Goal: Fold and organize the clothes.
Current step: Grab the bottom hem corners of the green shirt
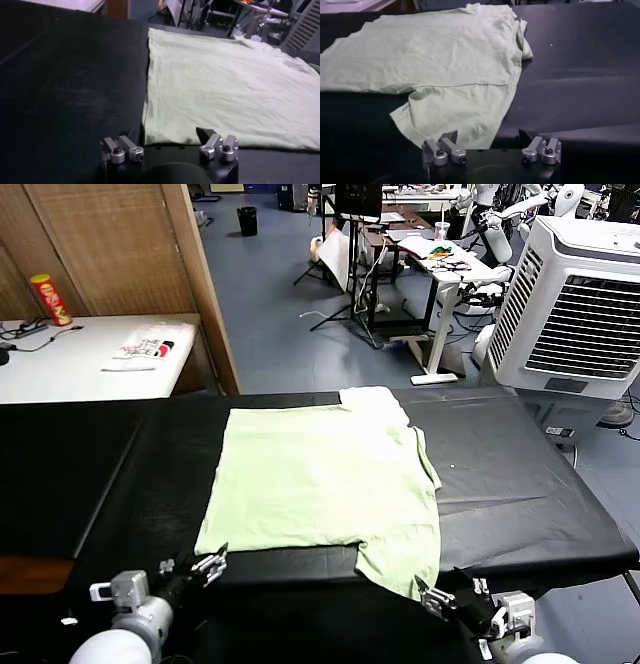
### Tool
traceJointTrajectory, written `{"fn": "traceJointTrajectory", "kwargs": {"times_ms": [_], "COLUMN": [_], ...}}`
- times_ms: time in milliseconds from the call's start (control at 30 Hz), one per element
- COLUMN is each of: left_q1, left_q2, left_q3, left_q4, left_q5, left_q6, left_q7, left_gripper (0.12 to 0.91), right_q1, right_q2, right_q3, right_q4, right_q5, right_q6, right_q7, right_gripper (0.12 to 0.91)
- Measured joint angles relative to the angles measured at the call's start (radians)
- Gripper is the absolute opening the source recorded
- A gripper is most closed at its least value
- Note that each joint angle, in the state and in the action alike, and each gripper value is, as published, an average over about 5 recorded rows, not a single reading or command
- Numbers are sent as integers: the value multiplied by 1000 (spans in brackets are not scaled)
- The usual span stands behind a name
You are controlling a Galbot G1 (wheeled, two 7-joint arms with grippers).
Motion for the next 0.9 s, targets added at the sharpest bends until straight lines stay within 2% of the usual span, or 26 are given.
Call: {"fn": "traceJointTrajectory", "kwargs": {"times_ms": [67,167,267,333,433,567,700,800,900], "left_q1": [0,0,1,1,2,5,15,29,52], "left_q2": [0,1,1,0,-2,-5,-6,-8,-10], "left_q3": [-2,-6,-8,-8,-7,-5,-4,-7,-16], "left_q4": [1,4,9,13,17,13,-3,-20,-41], "left_q5": [2,4,3,3,3,2,3,9,14], "left_q6": [4,9,10,11,11,9,7,6,3], "left_q7": [4,11,13,14,16,19,19,15,11], "left_gripper": [798,798,790,742,594,376,169,124,126], "right_q1": [1,2,2,1,-4,-16,-34,-56,-73], "right_q2": [1,6,11,14,19,22,26,26,21], "right_q3": [-2,-10,-16,-19,-21,-14,3,17,34], "right_q4": [-2,-8,-13,-14,-10,7,39,72,106], "right_q5": [-2,-7,-11,-12,-13,-12,-11,-9,3], "right_q6": [0,1,2,2,2,3,-3,-5,1], "right_q7": [1,3,8,11,14,22,41,49,48], "right_gripper": [713,591,437,323,195,132,123,123,123]}}
